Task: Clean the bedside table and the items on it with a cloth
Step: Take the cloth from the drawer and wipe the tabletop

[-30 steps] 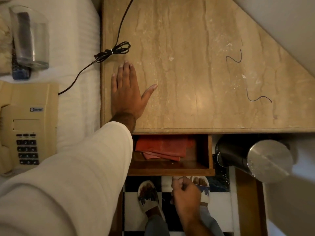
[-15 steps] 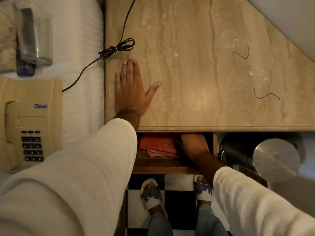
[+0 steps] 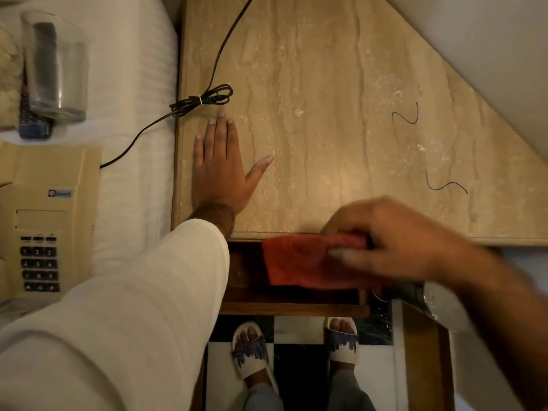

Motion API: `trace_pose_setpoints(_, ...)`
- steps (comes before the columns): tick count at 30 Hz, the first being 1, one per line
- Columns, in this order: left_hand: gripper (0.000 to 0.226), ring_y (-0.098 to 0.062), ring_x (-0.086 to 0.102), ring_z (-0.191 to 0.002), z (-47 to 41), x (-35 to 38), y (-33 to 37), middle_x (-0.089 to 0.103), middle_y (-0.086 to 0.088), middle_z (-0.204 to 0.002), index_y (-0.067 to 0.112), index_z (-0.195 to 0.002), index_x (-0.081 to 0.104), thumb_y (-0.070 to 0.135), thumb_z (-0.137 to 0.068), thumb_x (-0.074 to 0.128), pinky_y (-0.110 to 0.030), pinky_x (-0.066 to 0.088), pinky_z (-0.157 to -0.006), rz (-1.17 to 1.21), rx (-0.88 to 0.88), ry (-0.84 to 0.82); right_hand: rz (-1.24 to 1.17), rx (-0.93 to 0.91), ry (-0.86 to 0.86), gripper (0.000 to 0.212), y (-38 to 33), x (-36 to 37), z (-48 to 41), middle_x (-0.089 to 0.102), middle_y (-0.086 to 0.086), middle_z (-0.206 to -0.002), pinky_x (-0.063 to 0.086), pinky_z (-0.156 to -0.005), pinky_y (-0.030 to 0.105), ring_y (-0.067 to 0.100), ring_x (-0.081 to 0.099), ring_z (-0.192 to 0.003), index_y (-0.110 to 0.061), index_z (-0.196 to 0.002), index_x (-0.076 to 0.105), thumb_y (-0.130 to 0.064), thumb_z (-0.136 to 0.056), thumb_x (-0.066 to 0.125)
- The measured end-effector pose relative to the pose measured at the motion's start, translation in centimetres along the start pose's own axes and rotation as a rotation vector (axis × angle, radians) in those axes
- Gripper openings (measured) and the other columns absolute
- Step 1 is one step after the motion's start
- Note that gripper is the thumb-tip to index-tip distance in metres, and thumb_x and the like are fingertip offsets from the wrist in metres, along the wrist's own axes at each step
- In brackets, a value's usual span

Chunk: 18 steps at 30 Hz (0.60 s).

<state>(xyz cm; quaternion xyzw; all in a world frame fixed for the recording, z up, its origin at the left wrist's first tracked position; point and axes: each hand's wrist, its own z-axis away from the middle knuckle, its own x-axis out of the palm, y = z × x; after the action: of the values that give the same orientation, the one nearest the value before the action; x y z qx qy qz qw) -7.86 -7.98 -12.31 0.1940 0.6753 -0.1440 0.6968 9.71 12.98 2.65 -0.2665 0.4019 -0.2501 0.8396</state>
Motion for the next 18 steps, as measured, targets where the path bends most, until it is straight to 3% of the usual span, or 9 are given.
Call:
trace_pose_setpoints(3, 0.1, -0.028, 0.015, -0.162, 0.1, 0.0, 0.1, 0.015, -0.013, -0.175, 0.005, -0.165, 0.021, 0.079, -0.099, 0.029, -0.05, 0.013, -0.132, 0.004, 0.0, 0.01, 0.256, 0.022, -0.078, 0.025, -0.2, -6.7, -3.8, 0.074, -0.02, -0.098, 0.047, -0.074, 0.009, 0.002, 0.064, -0.084, -0.032, -0.117, 0.079, -0.028, -0.092, 0.077)
trace_pose_setpoints(4, 0.1, -0.029, 0.016, -0.162, 0.1, 0.0, 0.1, 0.016, -0.014, -0.175, 0.005, -0.165, 0.021, 0.079, -0.099, 0.03, -0.05, 0.013, -0.132, 0.003, -0.002, 0.011, 0.356, 0.047, -0.101, 0.028, -0.1, -8.5, -5.6, 0.075, -0.016, -0.1, 0.045, -0.073, 0.011, 0.004, 0.062, -0.085, -0.031, -0.119, 0.079, -0.027, -0.092, 0.078)
trace_pose_setpoints(9, 0.101, -0.03, 0.02, -0.161, 0.0, 0.1, 0.1, 0.021, -0.014, -0.174, 0.006, -0.165, 0.021, 0.081, -0.098, 0.025, -0.05, 0.014, -0.132, 0.002, 0.0, 0.016, 0.644, 0.157, -0.119, 0.041, 0.1, -13.9, -14.5, 0.07, 0.007, -0.133, 0.045, -0.095, 0.033, 0.028, 0.062, -0.112, -0.023, -0.135, 0.071, -0.014, -0.095, 0.074)
trace_pose_setpoints(12, 0.1, -0.03, 0.019, -0.161, 0.0, 0.1, 0.1, 0.02, -0.014, -0.174, 0.007, -0.165, 0.022, 0.081, -0.098, 0.025, -0.05, 0.015, -0.132, 0.004, -0.001, 0.014, 0.686, 0.144, 0.019, 0.045, 0.3, -13.4, -17.1, 0.066, 0.01, -0.136, 0.049, -0.102, 0.043, 0.034, 0.059, -0.124, -0.02, -0.138, 0.068, -0.008, -0.094, 0.071)
trace_pose_setpoints(15, 0.1, -0.029, 0.017, -0.162, 0.0, 0.2, 0.1, 0.018, -0.013, -0.175, 0.006, -0.165, 0.022, 0.081, -0.098, 0.028, -0.051, 0.015, -0.132, -0.005, -0.001, 0.012, 0.547, 0.172, 0.204, 0.061, 1.5, -11.6, -17.6, 0.057, 0.013, -0.145, 0.049, -0.107, 0.048, 0.036, 0.052, -0.134, -0.022, -0.149, 0.055, -0.003, -0.092, 0.068)
trace_pose_setpoints(18, 0.101, -0.029, 0.016, -0.162, 0.0, 0.0, 0.0, 0.016, -0.013, -0.175, 0.006, -0.165, 0.021, 0.081, -0.098, 0.026, -0.051, 0.015, -0.131, -0.01, 0.004, -0.002, 0.365, 0.18, 0.544, 0.084, 3.1, -8.8, -15.4, 0.044, 0.012, -0.155, 0.039, -0.119, 0.044, 0.033, 0.041, -0.144, -0.023, -0.16, 0.038, -0.013, -0.087, 0.077)
